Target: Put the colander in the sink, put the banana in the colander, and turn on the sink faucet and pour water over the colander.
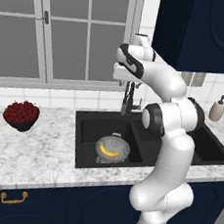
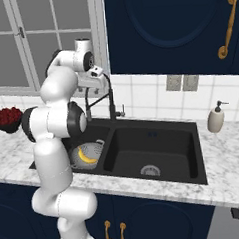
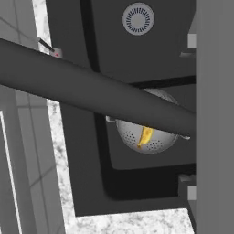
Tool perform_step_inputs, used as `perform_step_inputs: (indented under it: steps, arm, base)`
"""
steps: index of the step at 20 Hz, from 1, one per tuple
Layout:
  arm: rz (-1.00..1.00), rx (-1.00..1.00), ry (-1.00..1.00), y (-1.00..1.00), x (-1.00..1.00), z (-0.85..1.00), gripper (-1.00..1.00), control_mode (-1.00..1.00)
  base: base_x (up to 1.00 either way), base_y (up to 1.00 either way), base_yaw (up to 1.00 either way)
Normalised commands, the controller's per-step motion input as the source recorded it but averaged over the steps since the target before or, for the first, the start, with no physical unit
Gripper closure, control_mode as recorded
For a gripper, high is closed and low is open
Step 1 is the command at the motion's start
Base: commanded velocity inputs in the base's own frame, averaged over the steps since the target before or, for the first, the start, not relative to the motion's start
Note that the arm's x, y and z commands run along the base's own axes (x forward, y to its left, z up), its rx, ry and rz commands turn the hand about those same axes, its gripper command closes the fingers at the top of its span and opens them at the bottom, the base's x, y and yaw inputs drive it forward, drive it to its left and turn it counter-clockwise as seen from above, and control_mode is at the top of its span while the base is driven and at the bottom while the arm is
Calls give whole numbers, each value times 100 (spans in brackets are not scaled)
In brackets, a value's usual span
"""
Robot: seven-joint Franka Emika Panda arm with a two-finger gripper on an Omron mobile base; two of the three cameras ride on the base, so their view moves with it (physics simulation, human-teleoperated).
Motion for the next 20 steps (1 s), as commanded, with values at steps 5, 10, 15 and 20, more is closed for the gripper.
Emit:
perform_step_inputs:
  steps: [5, 10, 15, 20]
  arm:
    - [0, 0, 11, 3, 7, 0, -100, -100]
    - [0, 0, 1, 0, 0, 13, -100, -100]
    - [0, 0, 2, 0, -3, 28, -100, -100]
    - [0, 0, 0, 0, -22, 32, -100, -100]
  base:
    - [0, 0, 0]
    - [0, 0, 0]
    - [0, 0, 0]
    - [0, 0, 0]
